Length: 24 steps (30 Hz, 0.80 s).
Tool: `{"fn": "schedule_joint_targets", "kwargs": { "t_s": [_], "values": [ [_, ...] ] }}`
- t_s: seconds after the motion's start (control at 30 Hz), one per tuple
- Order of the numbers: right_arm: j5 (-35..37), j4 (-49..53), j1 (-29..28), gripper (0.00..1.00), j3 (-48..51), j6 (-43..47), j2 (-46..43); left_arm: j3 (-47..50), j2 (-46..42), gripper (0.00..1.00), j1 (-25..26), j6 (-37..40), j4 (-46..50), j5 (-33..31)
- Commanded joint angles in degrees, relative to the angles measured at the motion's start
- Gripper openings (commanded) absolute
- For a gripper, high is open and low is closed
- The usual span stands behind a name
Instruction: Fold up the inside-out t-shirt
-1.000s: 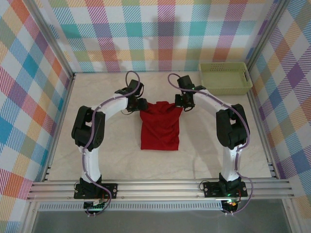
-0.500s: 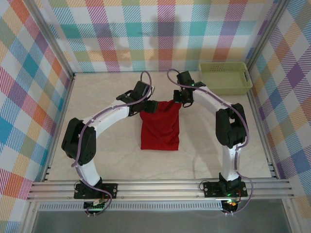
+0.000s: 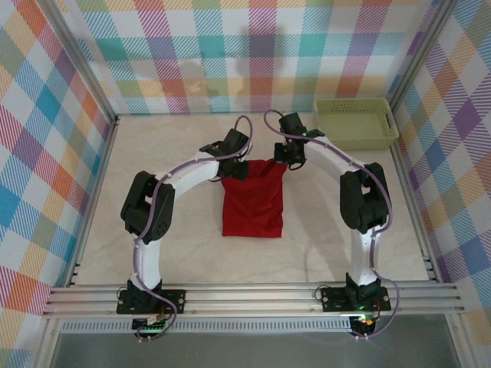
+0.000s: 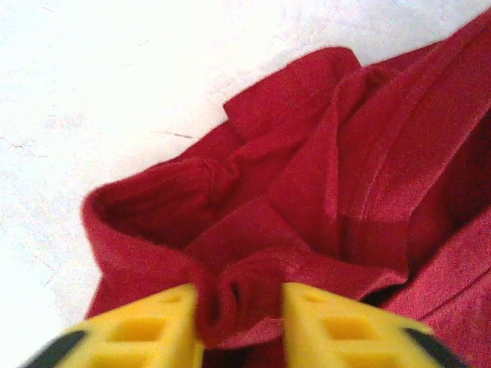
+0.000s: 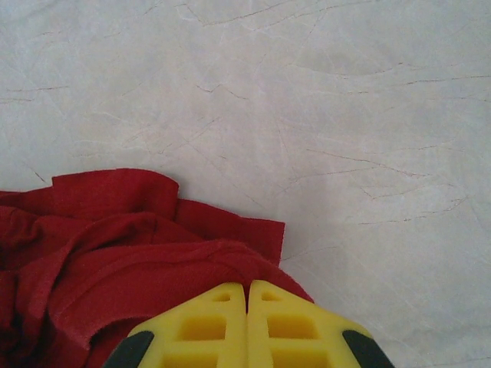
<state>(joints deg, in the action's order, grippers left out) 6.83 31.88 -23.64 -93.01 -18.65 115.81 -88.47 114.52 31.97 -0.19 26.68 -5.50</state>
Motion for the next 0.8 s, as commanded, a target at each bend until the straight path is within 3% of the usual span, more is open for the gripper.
{"fn": "schedule_joint_targets", "kwargs": {
  "t_s": [0.0,0.1,0.43,0.6,0.7,0.77],
  "values": [
    [0.00,0.99,0.52,0.02,-2.16,1.14,1.08,-3.48,1.16,0.20,-2.36,-2.96,-0.38,-1.07],
    [0.30,0.96,0.68,0.02,-2.41,1.38,1.17,-6.58,2.77,0.11,-4.04,-6.30,0.47,-0.94],
    [-0.02,0.38,1.88,0.01,-5.43,3.70,3.72,-15.64,10.88,0.11,-11.96,-21.90,5.28,8.31],
    [0.07,1.44,2.84,0.05,-8.85,4.24,6.97,-16.29,13.73,0.25,-14.50,-27.14,6.93,10.84],
    [-0.19,1.35,3.66,0.17,-10.20,4.80,8.18,-17.07,14.41,0.40,-15.26,-27.46,7.80,11.23],
    [-0.51,2.51,4.03,0.33,-11.51,5.20,8.66,-16.87,13.61,0.56,-15.58,-26.99,7.95,11.32]
  ]
}}
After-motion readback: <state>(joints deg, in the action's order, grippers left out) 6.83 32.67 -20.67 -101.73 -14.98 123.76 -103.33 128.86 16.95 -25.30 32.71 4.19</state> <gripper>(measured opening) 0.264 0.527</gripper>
